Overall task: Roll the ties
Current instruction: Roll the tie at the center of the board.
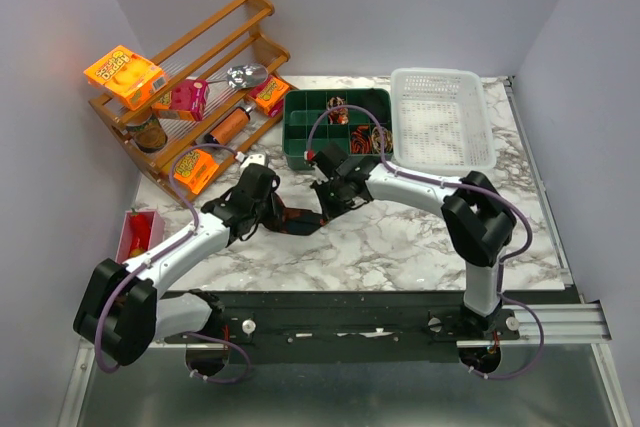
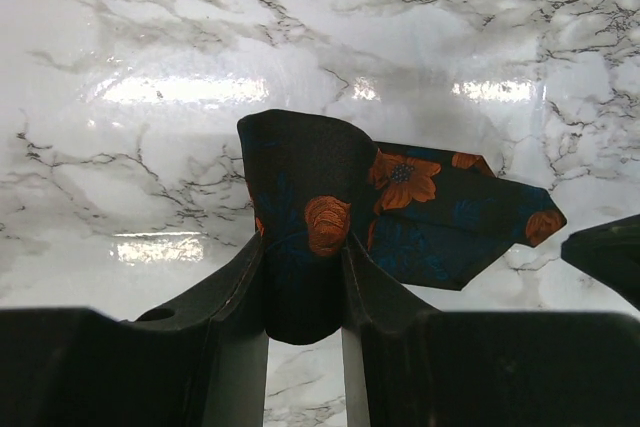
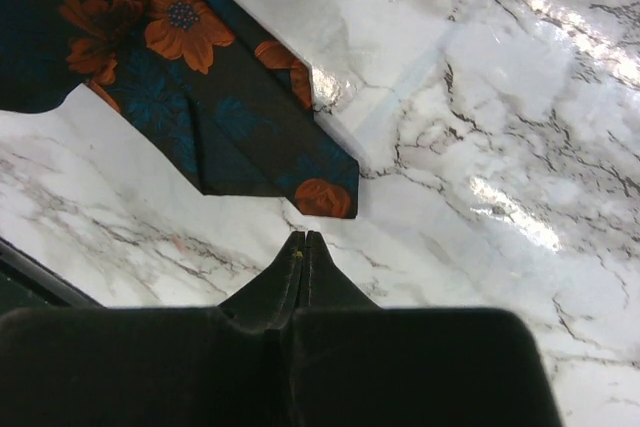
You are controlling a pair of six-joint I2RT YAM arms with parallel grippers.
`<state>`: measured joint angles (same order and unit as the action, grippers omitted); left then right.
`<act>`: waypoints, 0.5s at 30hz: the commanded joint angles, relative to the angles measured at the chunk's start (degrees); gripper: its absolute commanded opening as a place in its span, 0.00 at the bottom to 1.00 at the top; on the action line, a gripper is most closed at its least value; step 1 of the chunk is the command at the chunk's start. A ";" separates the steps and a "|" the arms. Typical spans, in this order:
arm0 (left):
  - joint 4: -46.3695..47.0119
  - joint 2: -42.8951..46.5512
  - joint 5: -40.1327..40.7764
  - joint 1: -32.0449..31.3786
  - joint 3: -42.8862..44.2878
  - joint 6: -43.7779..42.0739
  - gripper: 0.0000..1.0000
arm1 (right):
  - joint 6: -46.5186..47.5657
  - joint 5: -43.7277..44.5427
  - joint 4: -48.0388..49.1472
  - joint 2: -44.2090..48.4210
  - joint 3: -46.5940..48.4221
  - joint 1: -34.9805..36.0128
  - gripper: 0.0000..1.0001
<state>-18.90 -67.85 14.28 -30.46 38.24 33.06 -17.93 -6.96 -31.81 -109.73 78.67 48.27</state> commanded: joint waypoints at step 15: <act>5.09 5.27 0.74 -0.22 -2.38 3.94 0.31 | 0.62 -4.11 3.16 -8.74 1.49 0.07 0.04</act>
<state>-17.02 -64.55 14.04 -30.50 37.30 34.65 -17.93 -9.54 -29.12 -116.31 81.03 48.27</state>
